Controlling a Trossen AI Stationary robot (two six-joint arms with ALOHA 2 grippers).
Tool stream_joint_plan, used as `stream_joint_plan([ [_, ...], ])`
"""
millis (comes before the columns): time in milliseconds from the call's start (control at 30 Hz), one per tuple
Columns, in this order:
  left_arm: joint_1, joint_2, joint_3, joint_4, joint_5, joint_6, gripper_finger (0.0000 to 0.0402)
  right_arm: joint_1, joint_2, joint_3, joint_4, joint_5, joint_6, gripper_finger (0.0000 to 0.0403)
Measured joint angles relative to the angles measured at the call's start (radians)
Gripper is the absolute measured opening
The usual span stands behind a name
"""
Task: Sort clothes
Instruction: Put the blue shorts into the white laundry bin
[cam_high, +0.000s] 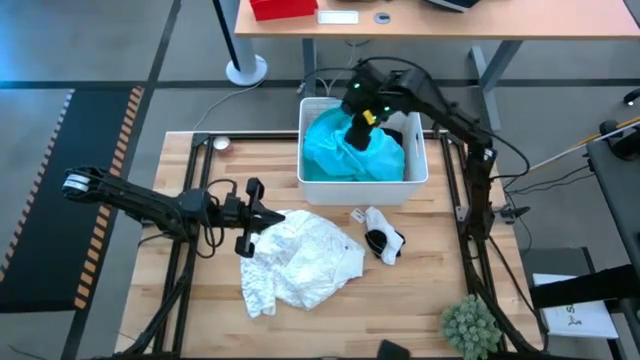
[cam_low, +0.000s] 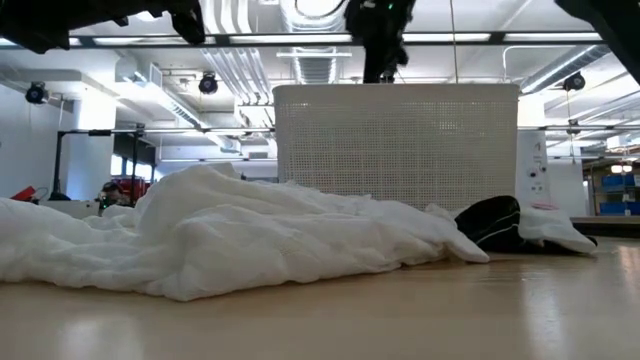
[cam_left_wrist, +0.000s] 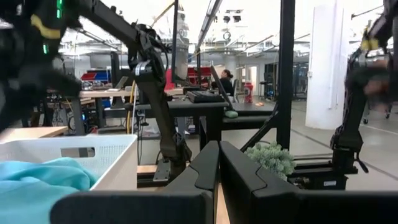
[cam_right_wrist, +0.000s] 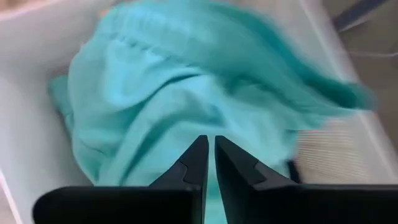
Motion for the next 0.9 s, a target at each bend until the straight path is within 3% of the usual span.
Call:
stream_joint_plan([
  [133, -0.003, -0.048, 0.000, -0.039, 0.000, 0.000, 0.0000, 0.012, 0.010, -0.150, 0.109, -0.085, -0.031, 0.0004],
  [533, -0.013, -0.150, 0.000, -0.123, -0.002, 0.007, 0.0000, 0.027, -0.068, -0.850, 0.619, -0.124, 0.040, 0.0000],
  [733, -0.013, -0.144, 0.000, -0.126, -0.018, 0.009, 0.0000, 0.024, -0.076, -1.034, 0.802, -0.188, 0.105, 0.0000],
  [900, -0.013, -0.139, 0.000, -0.131, -0.029, 0.009, 0.0000, 0.025, -0.077, -1.075, 0.841, -0.194, 0.136, 0.0000],
])
